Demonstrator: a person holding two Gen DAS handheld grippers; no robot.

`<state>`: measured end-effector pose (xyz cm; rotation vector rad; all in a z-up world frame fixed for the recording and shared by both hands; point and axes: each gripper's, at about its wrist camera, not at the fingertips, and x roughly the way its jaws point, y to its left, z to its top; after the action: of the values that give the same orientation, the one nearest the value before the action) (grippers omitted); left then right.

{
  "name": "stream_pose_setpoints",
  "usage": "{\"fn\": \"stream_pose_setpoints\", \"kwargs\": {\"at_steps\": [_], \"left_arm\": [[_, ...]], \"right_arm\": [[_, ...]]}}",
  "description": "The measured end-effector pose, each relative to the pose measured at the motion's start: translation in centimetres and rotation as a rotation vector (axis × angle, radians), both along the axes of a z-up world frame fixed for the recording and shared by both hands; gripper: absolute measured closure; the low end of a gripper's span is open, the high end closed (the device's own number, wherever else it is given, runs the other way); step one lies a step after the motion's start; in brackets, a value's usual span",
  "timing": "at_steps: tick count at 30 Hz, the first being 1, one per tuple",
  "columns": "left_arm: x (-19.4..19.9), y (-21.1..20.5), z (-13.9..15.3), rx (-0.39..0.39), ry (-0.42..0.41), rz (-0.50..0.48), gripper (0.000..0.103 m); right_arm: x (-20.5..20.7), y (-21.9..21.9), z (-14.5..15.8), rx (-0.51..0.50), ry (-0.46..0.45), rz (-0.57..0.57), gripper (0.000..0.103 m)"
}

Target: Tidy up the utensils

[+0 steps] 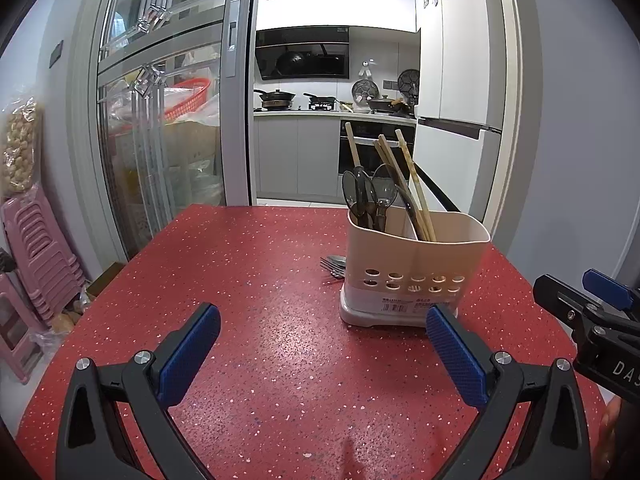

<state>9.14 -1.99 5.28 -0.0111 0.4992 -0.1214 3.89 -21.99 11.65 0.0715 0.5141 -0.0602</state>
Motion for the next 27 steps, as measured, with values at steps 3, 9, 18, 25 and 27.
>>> {"fn": "stream_pose_setpoints", "kwargs": {"at_steps": [3,9,18,25,27], "left_arm": [[0.04,0.00,-0.03,-0.003,0.000,-0.001,0.000],[-0.08,-0.09,-0.09,-0.002,0.005,-0.004,0.000],[-0.12,-0.26,-0.19,-0.005,0.009,-0.003,0.000],[-0.01,-0.30,-0.20,-0.004,0.011,-0.004,0.000],[-0.03,-0.34,-0.22,-0.003,0.010,-0.005,0.000]], "right_arm": [[0.06,-0.11,0.00,0.007,0.000,-0.002,0.013],[0.04,-0.22,-0.05,0.010,0.003,-0.003,0.013],[-0.04,-0.20,-0.09,0.012,0.005,-0.004,0.013],[-0.07,-0.15,-0.15,0.013,0.007,-0.003,0.013],[-0.03,-0.17,-0.16,0.013,0.008,-0.003,0.013]]}}
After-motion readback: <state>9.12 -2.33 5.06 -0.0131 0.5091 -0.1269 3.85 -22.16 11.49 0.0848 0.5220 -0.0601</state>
